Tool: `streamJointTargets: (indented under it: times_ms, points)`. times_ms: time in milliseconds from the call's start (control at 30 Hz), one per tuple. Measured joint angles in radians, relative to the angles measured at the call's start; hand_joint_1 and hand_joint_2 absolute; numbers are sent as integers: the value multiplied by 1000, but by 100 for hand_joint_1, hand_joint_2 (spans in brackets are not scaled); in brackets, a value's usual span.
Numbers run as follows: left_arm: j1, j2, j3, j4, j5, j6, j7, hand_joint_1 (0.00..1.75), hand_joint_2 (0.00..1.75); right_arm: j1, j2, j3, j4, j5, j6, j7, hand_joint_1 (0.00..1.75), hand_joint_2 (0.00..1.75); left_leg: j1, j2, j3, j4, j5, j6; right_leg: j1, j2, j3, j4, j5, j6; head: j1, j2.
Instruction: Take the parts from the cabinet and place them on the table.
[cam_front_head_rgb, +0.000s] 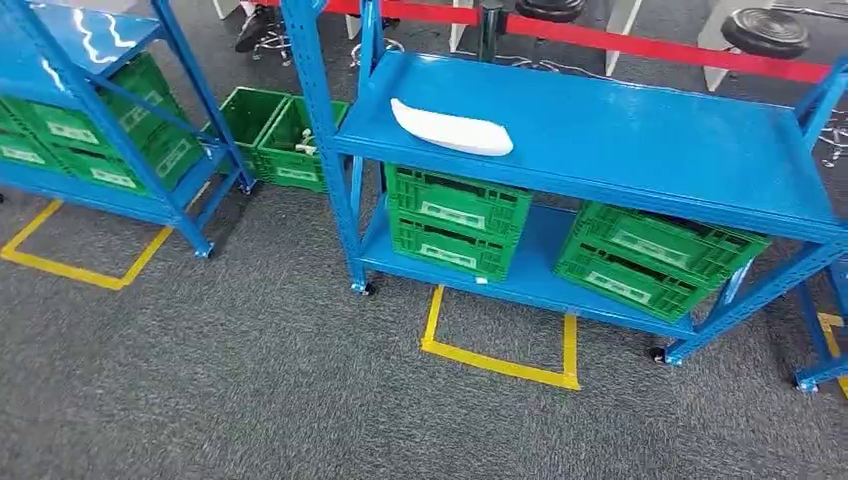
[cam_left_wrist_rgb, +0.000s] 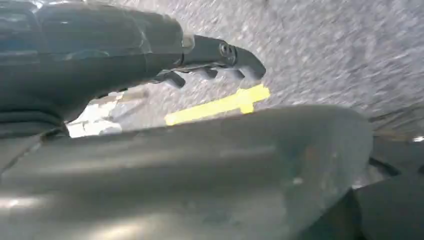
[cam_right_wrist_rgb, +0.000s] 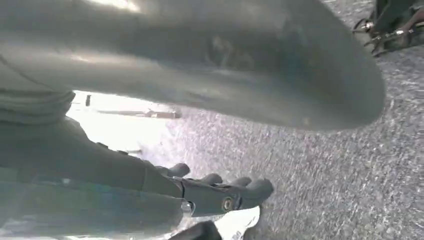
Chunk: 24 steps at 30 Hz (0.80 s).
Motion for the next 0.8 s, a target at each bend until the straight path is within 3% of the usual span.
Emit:
streamJointTargets:
  times_ms: [67,100,133,167,200,267,300,333,367,400,433,467,533,600,633,667,700,767,800]
  points:
    - [0,0,0,0,-1,-1,-1,0,0,1,0,0,0,0,0,0,0,0,-8,20,2,1,-4,9,-9,24,-4,-9,4,13,-1,0]
    - [0,0,0,0,-2,-2,0,0,0,1,0,0,0,0,0,0,0,0,-2,35,7,-6,-2,14,-6,40,-5,-12,5,18,-1,0]
    - [-1,-1,0,0,-6,-2,-2,0,0,3,-2,0,0,0,-1,0,0,0,3,54,16,-17,0,19,-4,22,-5,-3,-3,21,0,0]
    - [-1,1,0,1,-8,-2,-3,0,0,3,2,0,1,0,-1,0,0,0,3,69,24,-23,-3,26,-1,-34,-19,27,-22,28,8,0]
    - [0,1,0,1,-11,-2,-4,0,0,-1,1,0,1,1,-2,0,0,0,1,89,30,-24,-6,30,-2,-74,-57,100,-60,35,11,0]
    - [1,2,0,1,-13,-2,-4,0,0,-2,2,0,1,0,-2,0,0,0,-2,127,40,-24,-17,32,-7,-98,-143,254,-119,44,13,0]
    - [1,2,0,1,-13,-2,-4,0,0,0,3,0,1,0,-2,0,0,0,-3,143,44,-23,-22,32,-9,-101,-168,296,-122,47,13,0]
    - [1,2,0,1,-13,-2,-4,0,0,5,2,0,1,0,-2,0,0,0,-3,156,51,-23,-28,30,-10,-104,-168,286,-96,47,13,0]
    - [0,2,0,1,-13,-2,-4,0,0,9,2,0,1,0,-2,0,0,0,-3,167,58,-23,-33,28,-10,-106,-145,232,-51,45,13,0]
    - [-2,2,0,1,-13,-2,-5,0,0,11,2,-1,1,0,-2,0,0,0,-3,176,68,-24,-39,25,-9,-115,-106,145,4,41,13,0]
    - [-4,1,0,1,-13,-2,-5,0,0,11,1,-1,1,0,-2,0,0,0,-3,185,77,-24,-46,21,-6,-140,-64,57,50,33,13,0]
    - [-3,1,0,1,-13,-2,-5,0,0,10,2,-1,1,0,-2,0,0,0,-7,191,77,-25,-51,16,5,-188,-42,20,40,26,13,0]
    - [-6,1,0,1,-13,-2,-5,0,0,4,2,-1,1,1,-3,0,0,0,-12,206,80,-26,-55,6,12,-183,-44,5,34,13,13,0]
    - [-8,1,0,1,-14,-2,-5,0,0,8,2,-2,1,0,-3,0,0,0,-12,227,94,-35,-60,-3,14,-163,-44,2,31,4,12,0]
    - [-9,0,0,1,-14,-2,-5,0,0,8,2,-3,1,0,-3,1,0,0,-9,210,98,-35,-71,-11,2,-152,-32,-11,36,-6,14,0]
    - [-10,0,0,1,-14,-2,-5,0,0,7,2,-3,1,0,-3,1,0,0,-6,126,94,-12,-86,-15,2,-146,-27,-18,37,-9,6,0]
    - [-9,0,0,1,-14,-2,-5,0,0,4,0,-4,1,0,-3,3,0,0,-6,89,57,59,-123,-15,1,-133,-25,-19,38,-17,3,0]
    - [-6,0,0,1,-15,-5,-4,0,0,-1,1,-5,1,0,-3,3,0,0,-7,88,-35,220,-186,-16,3,-106,-25,-18,34,-23,-3,0]
    - [-6,0,0,1,-15,-6,-3,0,0,0,2,-5,1,1,-3,4,0,0,-7,91,-68,265,-191,-16,5,-94,-23,-17,33,-25,-3,0]
